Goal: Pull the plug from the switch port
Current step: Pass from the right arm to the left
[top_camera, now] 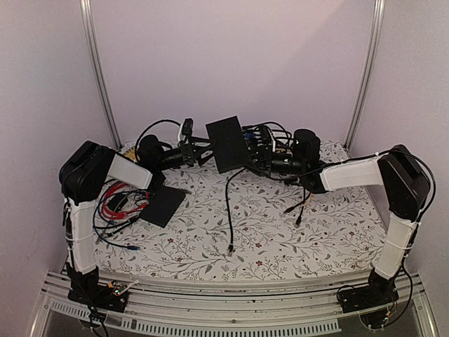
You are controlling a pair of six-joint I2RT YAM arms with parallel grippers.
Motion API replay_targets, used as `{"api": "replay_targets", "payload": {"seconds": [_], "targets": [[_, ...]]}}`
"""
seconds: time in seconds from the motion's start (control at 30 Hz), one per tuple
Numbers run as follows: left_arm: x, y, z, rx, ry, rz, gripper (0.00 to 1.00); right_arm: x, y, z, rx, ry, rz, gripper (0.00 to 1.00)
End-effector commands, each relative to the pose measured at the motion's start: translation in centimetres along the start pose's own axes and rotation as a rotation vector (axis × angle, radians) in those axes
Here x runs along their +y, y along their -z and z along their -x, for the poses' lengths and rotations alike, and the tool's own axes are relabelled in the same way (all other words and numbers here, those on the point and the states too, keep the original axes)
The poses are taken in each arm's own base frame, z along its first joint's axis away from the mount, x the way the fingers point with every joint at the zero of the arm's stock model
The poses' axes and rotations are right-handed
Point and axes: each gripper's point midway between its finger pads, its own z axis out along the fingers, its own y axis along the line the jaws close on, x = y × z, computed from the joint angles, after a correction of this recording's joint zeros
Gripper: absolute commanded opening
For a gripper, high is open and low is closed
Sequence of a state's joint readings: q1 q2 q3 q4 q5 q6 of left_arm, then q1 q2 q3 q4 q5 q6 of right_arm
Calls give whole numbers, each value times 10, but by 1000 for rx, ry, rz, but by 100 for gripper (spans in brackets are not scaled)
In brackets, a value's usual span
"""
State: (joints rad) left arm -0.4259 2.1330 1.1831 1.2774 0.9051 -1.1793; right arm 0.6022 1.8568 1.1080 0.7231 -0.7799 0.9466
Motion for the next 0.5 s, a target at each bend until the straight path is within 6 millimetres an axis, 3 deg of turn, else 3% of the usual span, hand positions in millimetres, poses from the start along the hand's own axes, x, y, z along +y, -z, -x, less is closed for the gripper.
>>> {"api": "replay_targets", "payload": {"seconds": [0.0, 0.13, 0.3, 0.47], "targets": [[-19, -2, 6, 8, -22, -85, 95, 48, -4, 25, -54, 180, 131, 2], [-24, -6, 6, 19, -27, -99, 91, 48, -7, 22, -45, 178, 135, 2], [-28, -10, 3, 21, -14, -121, 76, 46, -11, 17, -33, 175, 136, 2], [-28, -14, 1, 19, 10, -123, 68, 48, -11, 17, -35, 186, 139, 2]]}}
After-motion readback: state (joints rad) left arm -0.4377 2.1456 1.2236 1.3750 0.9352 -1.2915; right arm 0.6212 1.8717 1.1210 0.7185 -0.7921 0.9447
